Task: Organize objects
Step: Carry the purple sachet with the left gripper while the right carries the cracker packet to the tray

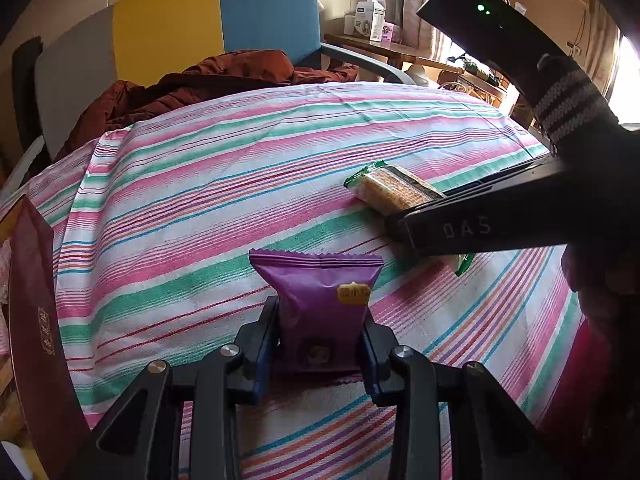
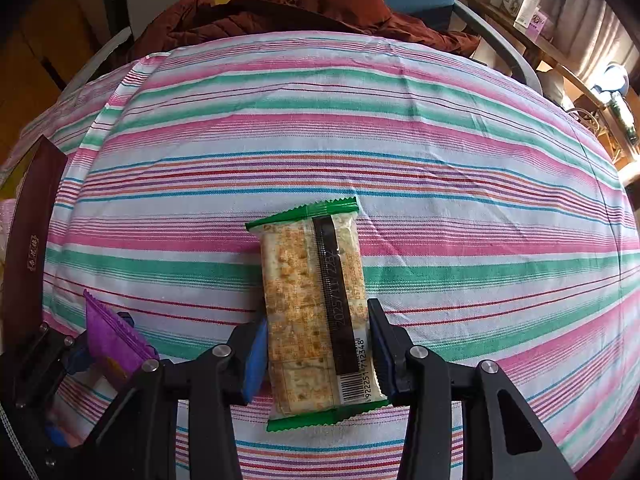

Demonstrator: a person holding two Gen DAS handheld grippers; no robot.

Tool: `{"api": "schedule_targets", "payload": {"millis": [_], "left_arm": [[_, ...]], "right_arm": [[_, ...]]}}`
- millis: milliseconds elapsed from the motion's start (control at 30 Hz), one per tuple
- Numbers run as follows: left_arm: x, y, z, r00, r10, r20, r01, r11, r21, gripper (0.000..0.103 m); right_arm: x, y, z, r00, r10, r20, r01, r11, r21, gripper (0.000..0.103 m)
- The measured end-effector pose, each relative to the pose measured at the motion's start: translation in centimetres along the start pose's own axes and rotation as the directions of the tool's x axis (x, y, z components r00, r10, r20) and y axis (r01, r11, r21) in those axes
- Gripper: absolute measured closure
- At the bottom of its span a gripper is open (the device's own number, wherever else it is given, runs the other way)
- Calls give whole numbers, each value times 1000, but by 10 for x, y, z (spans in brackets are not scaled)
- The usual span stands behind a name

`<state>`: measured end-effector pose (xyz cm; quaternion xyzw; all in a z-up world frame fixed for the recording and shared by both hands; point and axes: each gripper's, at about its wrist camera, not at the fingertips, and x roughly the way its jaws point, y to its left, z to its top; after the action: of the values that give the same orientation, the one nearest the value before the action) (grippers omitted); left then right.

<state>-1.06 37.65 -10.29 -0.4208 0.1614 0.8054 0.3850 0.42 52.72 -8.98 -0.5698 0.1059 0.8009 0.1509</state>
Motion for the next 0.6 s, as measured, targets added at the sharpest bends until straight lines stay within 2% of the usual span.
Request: {"api": "schedule_targets", "payload": {"millis": [233, 433, 600], "left_arm": [[-1, -1, -3, 1000, 12, 12, -12, 1000, 4, 67], [-11, 1, 0, 999, 38, -8, -38, 999, -20, 69], [-46, 5, 6, 996, 57, 69, -56, 998, -25, 69]], "right_arm": [[0, 3, 1, 1000, 1, 4, -1, 1000, -4, 58], [3, 7, 6, 1000, 4, 20, -4, 1000, -11, 58], [4, 10, 7, 1000, 4, 26, -4, 1000, -16, 58]]}}
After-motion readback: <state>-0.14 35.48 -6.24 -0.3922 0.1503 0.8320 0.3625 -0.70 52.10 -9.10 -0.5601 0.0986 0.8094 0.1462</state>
